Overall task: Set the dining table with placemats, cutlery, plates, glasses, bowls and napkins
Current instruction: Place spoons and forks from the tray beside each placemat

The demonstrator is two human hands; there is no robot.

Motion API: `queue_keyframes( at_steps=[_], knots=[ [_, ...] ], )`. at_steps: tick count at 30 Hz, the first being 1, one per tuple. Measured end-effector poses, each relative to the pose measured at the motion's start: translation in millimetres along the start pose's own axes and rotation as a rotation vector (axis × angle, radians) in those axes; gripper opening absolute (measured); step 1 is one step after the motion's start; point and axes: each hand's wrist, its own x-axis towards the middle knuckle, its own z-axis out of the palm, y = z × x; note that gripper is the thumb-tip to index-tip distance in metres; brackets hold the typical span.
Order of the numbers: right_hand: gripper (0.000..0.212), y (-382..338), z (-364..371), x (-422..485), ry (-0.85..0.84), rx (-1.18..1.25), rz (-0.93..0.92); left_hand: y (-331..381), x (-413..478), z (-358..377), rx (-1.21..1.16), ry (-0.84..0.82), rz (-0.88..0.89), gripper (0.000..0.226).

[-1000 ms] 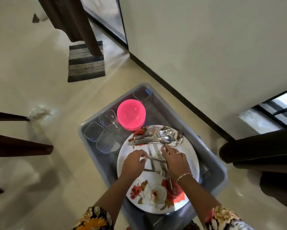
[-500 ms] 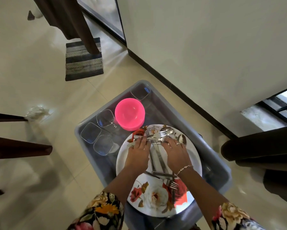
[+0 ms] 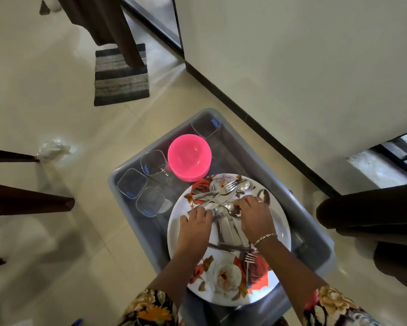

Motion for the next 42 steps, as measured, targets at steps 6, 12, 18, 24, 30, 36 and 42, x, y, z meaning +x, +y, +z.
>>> queue_keyframes(
  at_steps=[6, 12, 18, 24, 30, 36, 42],
  knots=[
    [0.038, 7, -1, 0, 0.012, 0.018, 0.133, 10, 17, -16, -0.084, -0.079, -0.134, 0.043],
    [0.028, 9, -5, -11, -0.053, 0.133, 0.275, 14, 9, -6, -0.214, -0.181, -0.157, 0.028],
    [0.026, 8, -6, -20, -0.042, 0.23, 0.323, 8, -8, -3, -0.373, -0.303, -0.154, 0.02],
    [0.024, 2, -6, -14, -0.08, 0.199, 0.235, -6, -24, -17, -0.831, -0.45, -0.245, 0.02],
    [0.049, -5, -1, 11, -0.166, -0.073, 0.001, -19, -43, -31, -1.207, -0.63, -0.458, 0.016],
    [0.033, -7, 4, 15, -0.318, -0.189, 0.083, -30, -58, -30, -1.155, -0.62, -0.421, 0.035],
    [0.031, -7, -1, 14, -0.419, -0.237, 0.209, -31, -65, -24, -1.067, -0.371, -0.398, 0.041]
  ],
)
